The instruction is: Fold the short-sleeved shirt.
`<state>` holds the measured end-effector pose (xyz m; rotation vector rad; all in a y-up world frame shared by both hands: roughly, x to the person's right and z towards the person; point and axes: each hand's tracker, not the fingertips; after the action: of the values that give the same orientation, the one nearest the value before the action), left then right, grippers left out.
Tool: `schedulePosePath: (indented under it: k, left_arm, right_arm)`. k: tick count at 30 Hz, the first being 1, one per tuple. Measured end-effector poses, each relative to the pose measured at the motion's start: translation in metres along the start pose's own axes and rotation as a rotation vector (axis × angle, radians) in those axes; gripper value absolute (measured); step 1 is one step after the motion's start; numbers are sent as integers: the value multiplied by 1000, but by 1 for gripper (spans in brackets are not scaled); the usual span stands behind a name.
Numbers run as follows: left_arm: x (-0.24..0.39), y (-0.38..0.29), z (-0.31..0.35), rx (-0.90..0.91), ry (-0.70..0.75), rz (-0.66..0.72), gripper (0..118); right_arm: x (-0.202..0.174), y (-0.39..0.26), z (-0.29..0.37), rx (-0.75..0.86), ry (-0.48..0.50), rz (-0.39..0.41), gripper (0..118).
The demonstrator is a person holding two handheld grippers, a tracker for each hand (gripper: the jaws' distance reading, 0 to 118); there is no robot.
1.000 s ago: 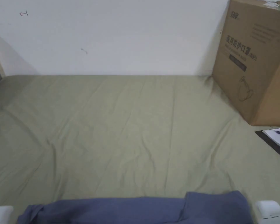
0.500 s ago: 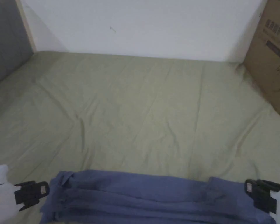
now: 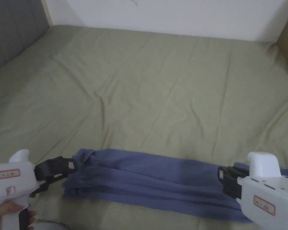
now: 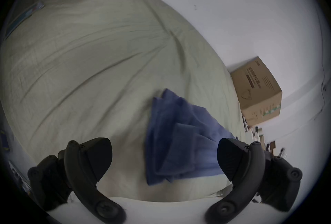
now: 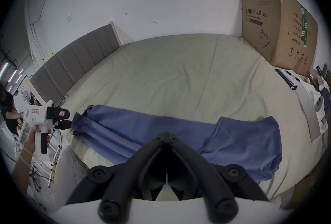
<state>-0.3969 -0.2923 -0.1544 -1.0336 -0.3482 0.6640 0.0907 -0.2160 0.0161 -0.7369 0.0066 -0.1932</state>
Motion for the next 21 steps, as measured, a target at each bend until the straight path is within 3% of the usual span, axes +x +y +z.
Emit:
schedulePosePath:
  k: [3, 7, 10, 11, 12, 13, 15, 17, 18, 21]
  left_arm:
    - [-19, 4, -18, -70, -201, 128, 116]
    - [-13, 7, -33, -83, -250, 123, 116]
    - [-11, 5, -47, -135, -346, 210, 112]
    - [-11, 5, -52, -154, -389, 245, 100]
    - [-12, 4, -56, -161, -404, 273, 69]
    - [-13, 1, -61, -184, -374, 287, 11]
    - [-12, -5, -71, -239, -154, 215, 8]
    - [-14, -6, -60, -173, -307, 304, 8]
    - [-10, -6, -50, -125, -307, 317, 8]
    - [25, 3, -25, -119, -200, 148, 8]
  right_arm:
    - [8, -3, -2, -23, -16, -11, 0]
    - [15, -5, 2, -31, -23, -55, 0]
    - [19, -7, 3, -36, -34, -65, 0]
    - [20, -8, 3, -39, -41, -66, 0]
    - [21, -9, 3, -43, -43, -68, 0]
    - [23, -10, 3, -47, -44, -72, 0]
    - [27, -12, 6, -49, -42, -86, 0]
    - [32, -13, 10, -47, -41, -97, 0]
    - [35, -14, 13, -45, -44, -99, 0]
    - [47, -16, 18, -50, -54, -108, 0]
